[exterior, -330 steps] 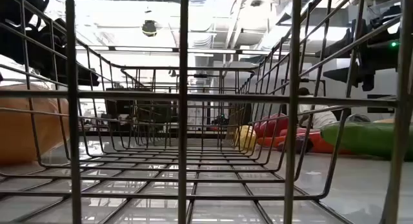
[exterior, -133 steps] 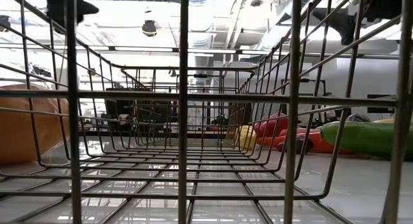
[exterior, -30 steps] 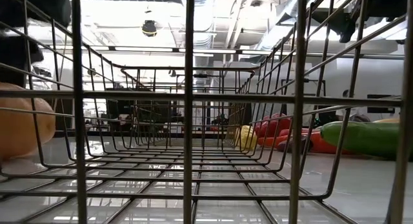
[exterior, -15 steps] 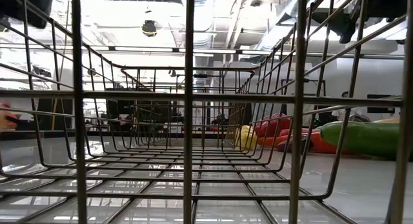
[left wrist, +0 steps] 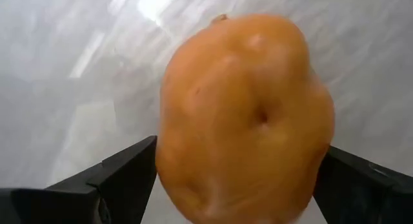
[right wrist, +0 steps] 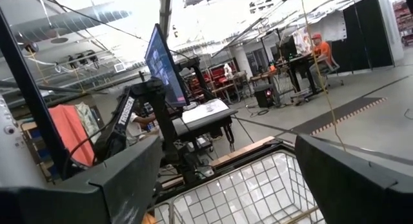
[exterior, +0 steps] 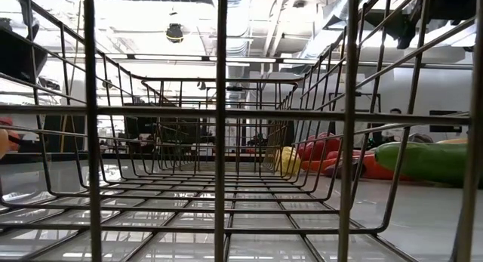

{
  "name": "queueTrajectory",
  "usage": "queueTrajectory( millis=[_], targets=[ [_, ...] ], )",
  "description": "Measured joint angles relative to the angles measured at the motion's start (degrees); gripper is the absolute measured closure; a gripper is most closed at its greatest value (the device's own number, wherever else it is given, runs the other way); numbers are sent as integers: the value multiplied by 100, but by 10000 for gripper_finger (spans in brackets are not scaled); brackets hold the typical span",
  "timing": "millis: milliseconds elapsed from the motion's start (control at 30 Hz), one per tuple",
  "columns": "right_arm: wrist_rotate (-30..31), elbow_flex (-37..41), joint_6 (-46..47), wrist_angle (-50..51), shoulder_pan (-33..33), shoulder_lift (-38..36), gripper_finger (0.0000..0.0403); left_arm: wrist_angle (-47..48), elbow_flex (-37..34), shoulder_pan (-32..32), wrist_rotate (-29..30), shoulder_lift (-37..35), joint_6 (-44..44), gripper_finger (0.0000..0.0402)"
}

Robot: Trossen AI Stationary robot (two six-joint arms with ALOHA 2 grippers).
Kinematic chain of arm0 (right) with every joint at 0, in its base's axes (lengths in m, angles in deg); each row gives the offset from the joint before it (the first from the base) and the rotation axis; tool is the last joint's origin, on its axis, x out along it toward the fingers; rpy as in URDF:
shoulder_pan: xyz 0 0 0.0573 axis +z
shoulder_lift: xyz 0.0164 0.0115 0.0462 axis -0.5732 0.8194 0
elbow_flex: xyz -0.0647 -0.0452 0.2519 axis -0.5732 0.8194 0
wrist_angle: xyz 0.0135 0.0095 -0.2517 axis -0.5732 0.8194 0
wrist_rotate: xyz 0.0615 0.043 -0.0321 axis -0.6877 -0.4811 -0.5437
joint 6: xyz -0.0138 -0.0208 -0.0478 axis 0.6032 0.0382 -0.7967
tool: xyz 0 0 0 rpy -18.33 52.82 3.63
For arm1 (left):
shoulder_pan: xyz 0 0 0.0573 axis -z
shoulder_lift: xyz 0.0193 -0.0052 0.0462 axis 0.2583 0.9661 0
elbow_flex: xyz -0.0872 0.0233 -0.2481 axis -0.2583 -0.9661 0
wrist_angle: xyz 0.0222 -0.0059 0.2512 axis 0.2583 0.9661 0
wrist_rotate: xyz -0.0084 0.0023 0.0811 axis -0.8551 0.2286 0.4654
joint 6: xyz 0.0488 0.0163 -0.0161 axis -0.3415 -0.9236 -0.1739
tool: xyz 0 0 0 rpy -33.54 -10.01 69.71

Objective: Sort produce into baskets
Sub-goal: Put the potato into the top wire basket

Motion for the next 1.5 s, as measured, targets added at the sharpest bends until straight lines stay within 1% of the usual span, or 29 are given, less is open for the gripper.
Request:
queueTrajectory(
  millis=[133,233,300,433,533,633,733,833,900,933,1000,1067,1133,1200,1300,1367,1400,1500],
  targets=[
    [0,0,-8,-21,-20,0,21,33,3,0,225,-5,-171,54],
    [0,0,-17,-23,-20,0,21,77,3,0,258,-18,-342,64],
    [0,0,-17,-23,-20,0,21,81,3,0,253,-18,-515,82],
    [1,0,-17,-23,-20,0,21,167,12,-4,119,-23,-865,134],
    [2,0,-17,-23,-20,0,21,313,42,-85,-45,-40,-1069,137],
    [3,0,-16,-22,-20,0,21,922,324,-204,35,-51,-1310,137],
    [4,0,-15,-23,-20,0,21,2002,901,-325,571,-64,-1607,137],
    [9,0,-15,-41,-20,0,21,3175,1563,-493,1535,-64,-1657,136],
    [11,0,-15,-45,-20,0,21,3863,1960,-651,2268,-69,-1619,126],
    [11,0,-15,-47,-20,0,21,4085,2124,-744,2579,-71,-1623,120],
    [13,0,-15,-45,-20,0,21,4217,2397,-950,3230,-71,-1787,112],
    [13,0,-14,-45,-20,0,21,4172,2564,-1182,3837,-71,-2119,110],
    [14,0,-14,-45,-20,0,21,3835,2645,-1447,4399,-71,-2662,110],
    [15,0,-15,-45,-20,0,21,3284,2650,-1746,4835,-71,-3372,110],
    [13,0,-13,-45,-20,0,21,2206,2650,-2159,5252,-71,-4503,109],
    [15,0,-13,-45,-20,0,21,1480,2650,-2416,5263,-71,-5286,104],
    [15,0,-13,-45,-20,0,21,1135,2650,-2546,5160,-71,-5634,101],
    [15,0,-13,-13,-20,0,21,396,2650,-2919,4562,-71,-6295,85]
  ],
)
